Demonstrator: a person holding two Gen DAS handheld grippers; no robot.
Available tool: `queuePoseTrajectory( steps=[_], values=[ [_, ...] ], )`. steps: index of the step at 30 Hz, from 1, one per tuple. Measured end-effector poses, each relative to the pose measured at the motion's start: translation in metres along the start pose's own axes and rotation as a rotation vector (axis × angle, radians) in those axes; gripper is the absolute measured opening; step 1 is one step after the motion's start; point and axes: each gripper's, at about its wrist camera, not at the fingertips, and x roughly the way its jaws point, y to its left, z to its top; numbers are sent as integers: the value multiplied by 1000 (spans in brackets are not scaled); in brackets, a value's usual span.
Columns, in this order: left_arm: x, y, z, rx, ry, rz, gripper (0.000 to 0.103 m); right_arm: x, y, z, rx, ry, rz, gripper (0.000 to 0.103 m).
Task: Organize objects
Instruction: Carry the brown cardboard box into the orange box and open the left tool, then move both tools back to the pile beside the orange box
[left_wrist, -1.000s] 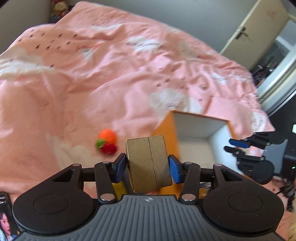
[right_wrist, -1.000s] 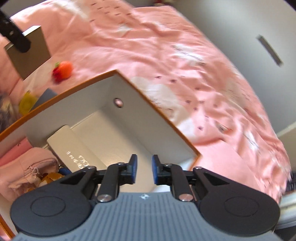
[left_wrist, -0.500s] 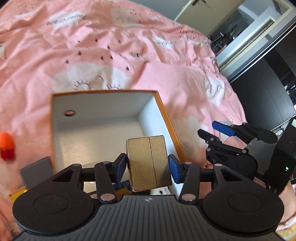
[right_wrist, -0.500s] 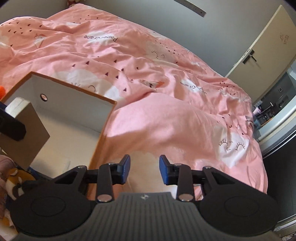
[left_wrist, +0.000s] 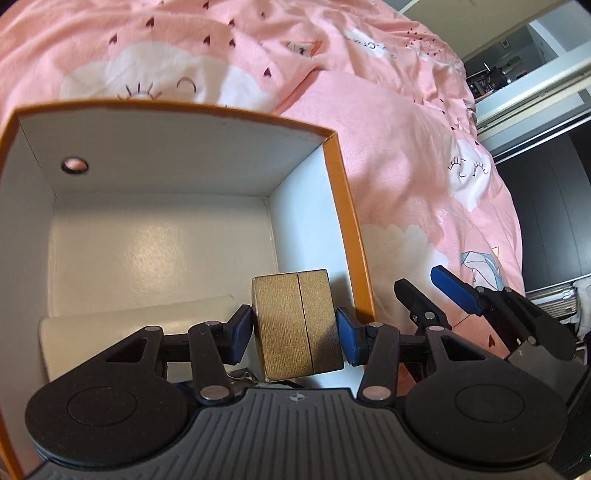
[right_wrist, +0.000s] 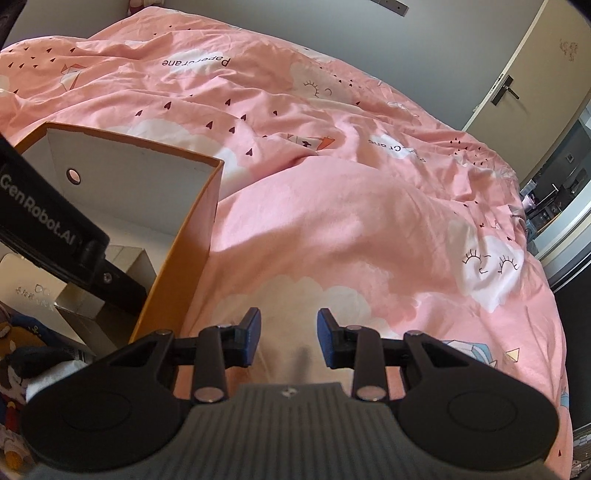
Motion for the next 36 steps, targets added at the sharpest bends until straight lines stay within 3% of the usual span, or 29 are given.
queuePoseTrajectory(
  steps=[9, 24, 32, 36],
  values=[
    [16, 8, -3, -40, 58, 19, 56, 0, 4, -4, -17, 2, 19, 35],
    [12, 7, -6, 22, 86, -9, 52, -13, 11, -1, -32, 4, 13, 36],
    [-51, -6, -17, 188, -29, -16, 53, -47, 18, 7, -35, -51, 14, 37],
    [-95, -4, -27, 269, -109, 1, 53, -75, 27, 16, -16, -116, 68, 42]
  ],
)
